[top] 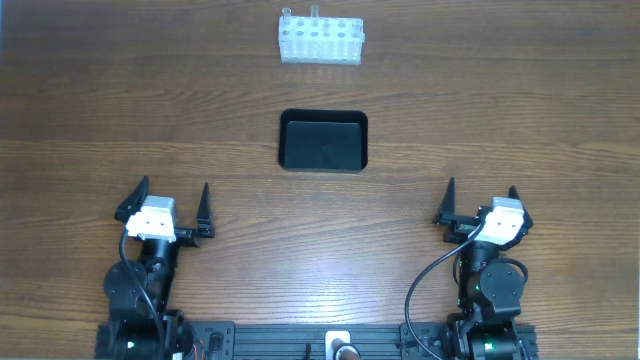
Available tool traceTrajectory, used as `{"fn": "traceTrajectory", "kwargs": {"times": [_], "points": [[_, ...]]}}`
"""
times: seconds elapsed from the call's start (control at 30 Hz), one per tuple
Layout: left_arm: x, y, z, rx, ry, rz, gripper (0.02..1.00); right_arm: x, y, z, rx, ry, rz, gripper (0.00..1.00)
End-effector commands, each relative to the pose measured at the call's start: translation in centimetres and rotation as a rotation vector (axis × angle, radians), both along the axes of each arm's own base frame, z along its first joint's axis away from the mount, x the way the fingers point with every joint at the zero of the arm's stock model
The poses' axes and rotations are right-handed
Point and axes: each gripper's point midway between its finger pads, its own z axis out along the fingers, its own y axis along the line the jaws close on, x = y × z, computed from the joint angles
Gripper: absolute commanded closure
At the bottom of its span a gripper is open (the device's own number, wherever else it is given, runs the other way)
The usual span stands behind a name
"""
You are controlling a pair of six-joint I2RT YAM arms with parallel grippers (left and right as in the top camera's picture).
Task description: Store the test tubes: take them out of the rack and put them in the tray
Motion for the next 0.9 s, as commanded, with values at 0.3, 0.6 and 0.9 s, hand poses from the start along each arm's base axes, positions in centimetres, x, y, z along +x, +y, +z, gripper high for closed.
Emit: {"fn": "traceTrajectory", "kwargs": {"times": [0.3,0.6,0.9], "points": [[0.0,0.2,-0.3,0.015,0.006,0.008,0.02,-0.1,-0.2,-0.1,0.002,-0.001,-0.013,0.007],[0.0,0.2,-0.3,0.015,0.006,0.009,0.018,-0.1,-0.2,-0.1,0.002,-0.001,-0.013,0.007],[0.2,-1.4,1.8,0.002,-0.073,-0.073,0.018,-0.1,-0.2,-0.2,0.002,-0.001,-0.013,0.009]]}}
